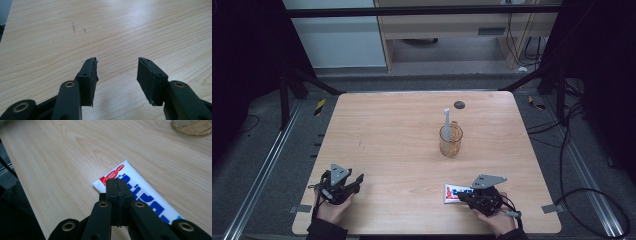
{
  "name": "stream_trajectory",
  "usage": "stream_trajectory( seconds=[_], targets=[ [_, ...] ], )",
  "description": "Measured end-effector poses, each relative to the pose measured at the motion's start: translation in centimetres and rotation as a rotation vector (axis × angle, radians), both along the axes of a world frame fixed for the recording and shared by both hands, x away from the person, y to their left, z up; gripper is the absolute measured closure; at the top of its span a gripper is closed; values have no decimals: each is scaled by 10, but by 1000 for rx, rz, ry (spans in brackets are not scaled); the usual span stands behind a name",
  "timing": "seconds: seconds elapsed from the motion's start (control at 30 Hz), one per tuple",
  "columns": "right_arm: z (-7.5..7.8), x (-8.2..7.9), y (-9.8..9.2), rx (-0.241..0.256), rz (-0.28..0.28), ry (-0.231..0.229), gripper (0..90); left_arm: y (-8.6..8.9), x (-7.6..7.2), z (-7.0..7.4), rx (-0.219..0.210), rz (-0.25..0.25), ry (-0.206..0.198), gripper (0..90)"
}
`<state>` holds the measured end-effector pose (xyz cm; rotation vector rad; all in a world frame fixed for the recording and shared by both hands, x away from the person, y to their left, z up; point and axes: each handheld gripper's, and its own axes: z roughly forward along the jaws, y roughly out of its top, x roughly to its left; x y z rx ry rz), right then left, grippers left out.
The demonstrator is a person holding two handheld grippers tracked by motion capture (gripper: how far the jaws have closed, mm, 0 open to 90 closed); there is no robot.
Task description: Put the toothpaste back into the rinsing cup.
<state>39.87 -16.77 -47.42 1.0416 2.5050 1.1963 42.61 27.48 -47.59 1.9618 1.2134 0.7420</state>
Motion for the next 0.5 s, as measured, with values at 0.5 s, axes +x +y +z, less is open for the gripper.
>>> stream_trajectory(
  seconds=[0.5],
  targets=[
    [-10, 0, 14, -54, 28, 15, 900, 1, 1, -1, -8, 1, 6, 493]
  ],
)
